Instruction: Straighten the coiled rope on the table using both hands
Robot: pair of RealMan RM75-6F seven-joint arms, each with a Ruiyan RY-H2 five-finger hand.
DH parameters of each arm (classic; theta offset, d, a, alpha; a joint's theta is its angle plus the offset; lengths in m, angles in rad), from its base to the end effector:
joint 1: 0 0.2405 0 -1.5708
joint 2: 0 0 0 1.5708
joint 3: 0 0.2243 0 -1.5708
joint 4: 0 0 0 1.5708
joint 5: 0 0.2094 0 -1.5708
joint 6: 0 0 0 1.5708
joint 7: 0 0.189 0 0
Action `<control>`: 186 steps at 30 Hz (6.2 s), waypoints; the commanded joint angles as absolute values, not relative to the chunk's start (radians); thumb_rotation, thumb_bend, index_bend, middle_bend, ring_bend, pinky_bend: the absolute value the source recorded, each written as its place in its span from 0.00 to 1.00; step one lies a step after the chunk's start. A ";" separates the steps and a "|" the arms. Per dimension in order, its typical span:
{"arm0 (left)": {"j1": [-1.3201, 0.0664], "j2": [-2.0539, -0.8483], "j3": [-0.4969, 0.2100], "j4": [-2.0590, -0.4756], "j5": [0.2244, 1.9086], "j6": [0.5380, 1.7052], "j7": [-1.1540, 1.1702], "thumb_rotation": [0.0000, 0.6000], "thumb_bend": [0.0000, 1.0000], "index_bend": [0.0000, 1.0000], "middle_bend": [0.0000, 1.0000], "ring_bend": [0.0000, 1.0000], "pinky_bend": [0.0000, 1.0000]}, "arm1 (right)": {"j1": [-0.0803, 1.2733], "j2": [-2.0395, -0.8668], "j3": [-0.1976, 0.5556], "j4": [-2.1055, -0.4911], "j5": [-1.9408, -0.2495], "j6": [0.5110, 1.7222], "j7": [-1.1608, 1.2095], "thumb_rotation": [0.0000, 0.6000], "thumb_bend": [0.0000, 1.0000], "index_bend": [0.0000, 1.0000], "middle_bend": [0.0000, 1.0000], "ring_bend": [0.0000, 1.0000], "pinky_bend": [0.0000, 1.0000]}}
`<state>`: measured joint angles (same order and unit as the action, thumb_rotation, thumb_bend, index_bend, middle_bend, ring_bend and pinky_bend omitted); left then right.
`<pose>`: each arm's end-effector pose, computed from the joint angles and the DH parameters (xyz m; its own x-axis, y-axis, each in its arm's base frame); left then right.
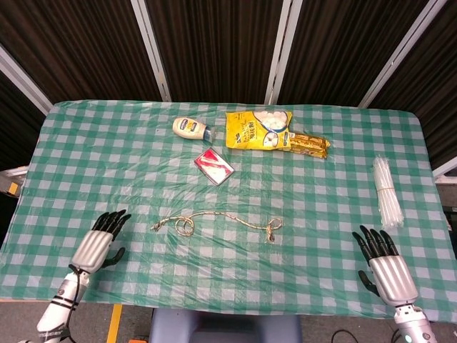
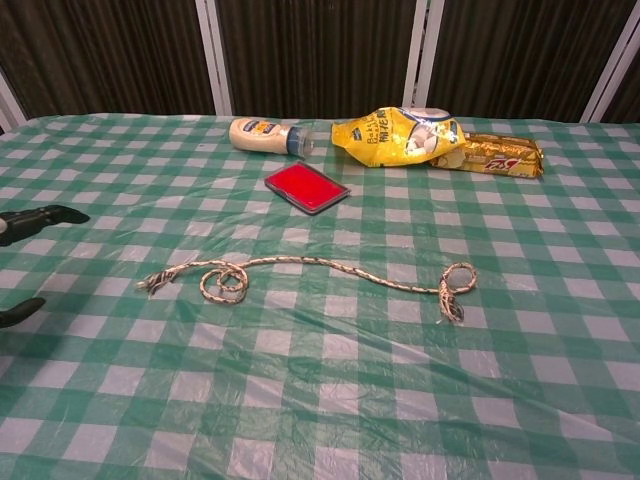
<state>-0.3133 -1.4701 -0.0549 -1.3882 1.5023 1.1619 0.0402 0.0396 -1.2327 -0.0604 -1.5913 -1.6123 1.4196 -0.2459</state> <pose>-0.2399 0.2753 0.0030 0.3652 0.2487 0.8971 0.9218 -0.2311 -0.3112 -0.2751 -0.1830 0.0763 0.5402 -0.1725 0.8237 -0.8415 -0.1235 0.5260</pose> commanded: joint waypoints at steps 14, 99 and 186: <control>-0.436 -1.741 -0.156 -1.127 1.387 1.112 0.045 1.00 0.43 0.32 0.03 0.00 0.07 | 0.049 -1.247 -0.051 -1.585 -1.581 1.395 -0.269 1.00 0.41 0.00 0.00 0.00 0.00; -0.466 -1.777 -0.103 -1.077 1.383 1.152 0.046 1.00 0.47 0.64 0.12 0.01 0.09 | 0.569 -1.614 0.070 -1.292 -1.639 0.937 -0.543 1.00 0.41 0.51 0.00 0.00 0.00; -0.487 -1.717 -0.254 -0.835 1.194 1.097 -0.006 1.00 0.48 0.65 0.14 0.02 0.09 | 0.434 -1.341 0.051 -1.287 -1.503 1.233 -0.254 1.00 0.55 0.80 0.06 0.00 0.00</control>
